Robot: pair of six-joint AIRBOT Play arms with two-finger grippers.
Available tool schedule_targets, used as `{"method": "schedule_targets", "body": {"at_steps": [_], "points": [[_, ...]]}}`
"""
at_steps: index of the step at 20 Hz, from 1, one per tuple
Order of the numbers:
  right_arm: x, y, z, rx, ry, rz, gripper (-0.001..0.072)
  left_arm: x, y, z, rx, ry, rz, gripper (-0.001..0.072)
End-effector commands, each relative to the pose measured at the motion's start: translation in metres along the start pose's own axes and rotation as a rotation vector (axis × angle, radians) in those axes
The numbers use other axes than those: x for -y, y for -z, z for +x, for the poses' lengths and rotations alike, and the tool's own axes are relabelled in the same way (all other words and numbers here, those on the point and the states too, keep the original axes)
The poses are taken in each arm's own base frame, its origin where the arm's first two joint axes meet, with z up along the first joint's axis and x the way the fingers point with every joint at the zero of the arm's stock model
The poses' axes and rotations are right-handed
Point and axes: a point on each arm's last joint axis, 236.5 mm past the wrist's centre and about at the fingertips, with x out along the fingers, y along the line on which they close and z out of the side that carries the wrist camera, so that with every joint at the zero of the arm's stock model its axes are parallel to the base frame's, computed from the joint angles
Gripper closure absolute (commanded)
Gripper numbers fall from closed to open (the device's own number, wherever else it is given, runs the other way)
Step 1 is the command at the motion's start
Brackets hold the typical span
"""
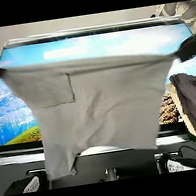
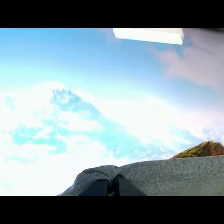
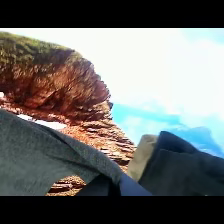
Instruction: Fold the shirts.
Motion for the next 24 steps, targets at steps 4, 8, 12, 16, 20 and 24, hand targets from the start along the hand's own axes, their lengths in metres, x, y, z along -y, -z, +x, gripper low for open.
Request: {"method": "schedule_targets", "body": {"at_steps": [4, 8, 12, 16, 20, 24], "points": [[0.023, -0.021, 0.174, -0.07, -0.083, 0.033, 0.0699, -0.062, 0.057, 0.175, -0.209, -0.034, -0.046, 0.0677], [0.064, -0.088, 0.185, 0.216, 0.07, 0.082, 0.0699, -0.089, 0.024, 0.224, -0.107, -0.074, -0.064, 0.0677], [0.086, -0.134, 0.175, 0.432, 0.133, 0.188, 0.0699, -0.111, 0.003, 0.26, -0.032, -0.105, -0.138, 0.0677], [0.051, -0.091, 0.234, 0.226, -0.015, 0.19, 0.0697, -0.12, 0.036, 0.28, -0.129, -0.108, -0.171, 0.0677], [0.029, -0.066, 0.236, 0.111, -0.098, 0.14, 0.0696, -0.115, 0.031, 0.256, -0.155, -0.091, -0.094, 0.0677], [0.001, -0.039, 0.239, -0.016, -0.201, 0.119, 0.0696, -0.108, 0.078, 0.241, -0.363, -0.042, -0.074, 0.0677]]}}
